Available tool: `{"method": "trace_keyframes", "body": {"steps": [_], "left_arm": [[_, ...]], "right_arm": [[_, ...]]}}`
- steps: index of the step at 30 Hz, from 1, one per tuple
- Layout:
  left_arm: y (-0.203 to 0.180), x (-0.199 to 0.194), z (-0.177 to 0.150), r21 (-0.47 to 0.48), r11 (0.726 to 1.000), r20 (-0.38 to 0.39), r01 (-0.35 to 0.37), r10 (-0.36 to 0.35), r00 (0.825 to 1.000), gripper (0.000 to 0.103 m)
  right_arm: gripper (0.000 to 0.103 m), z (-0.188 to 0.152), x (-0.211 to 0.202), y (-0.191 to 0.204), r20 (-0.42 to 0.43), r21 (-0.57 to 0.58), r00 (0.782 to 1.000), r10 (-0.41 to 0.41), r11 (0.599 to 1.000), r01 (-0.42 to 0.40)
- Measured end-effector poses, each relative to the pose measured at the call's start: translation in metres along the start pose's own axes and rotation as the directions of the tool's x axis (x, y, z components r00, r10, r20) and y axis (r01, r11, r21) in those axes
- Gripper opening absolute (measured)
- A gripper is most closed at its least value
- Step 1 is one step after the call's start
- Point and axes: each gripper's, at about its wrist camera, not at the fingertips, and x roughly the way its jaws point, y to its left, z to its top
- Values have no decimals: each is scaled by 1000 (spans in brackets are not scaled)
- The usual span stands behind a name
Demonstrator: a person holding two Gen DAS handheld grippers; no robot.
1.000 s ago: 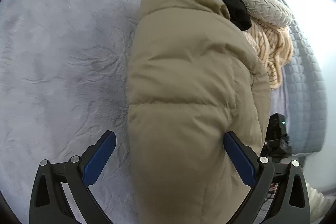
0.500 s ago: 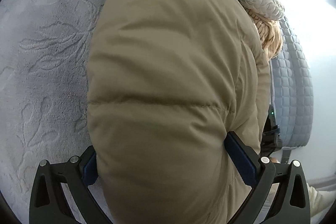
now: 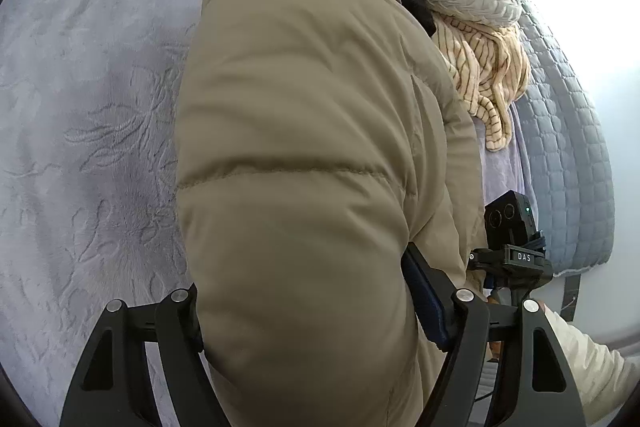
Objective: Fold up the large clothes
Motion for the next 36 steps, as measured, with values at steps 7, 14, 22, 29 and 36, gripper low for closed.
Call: {"method": "trace_keyframes", "body": {"steps": [7, 14, 22, 29, 36], "left_arm": [[-1, -29, -2, 28, 999, 43, -24, 23, 999, 78], [34, -77, 13, 47, 999, 85, -18, 14, 996, 78], [113, -145, 49, 74, 996, 112, -51, 42, 993, 78], [208, -205, 79, 36, 991, 177, -132, 123, 977, 78], [312, -215, 111, -40, 981, 193, -192, 196, 961, 79]], "right_arm": [[55, -14, 8, 18, 22, -28, 1000, 9, 1000, -8], [55, -25, 35, 61, 62, -62, 998, 10, 998, -6], [55, -27, 106, 117, 113, -78, 993, 14, 997, -5], [55, 2, 210, 176, 68, -125, 997, 31, 992, -22], [55, 39, 294, 205, 37, -161, 999, -19, 987, 25]]}}
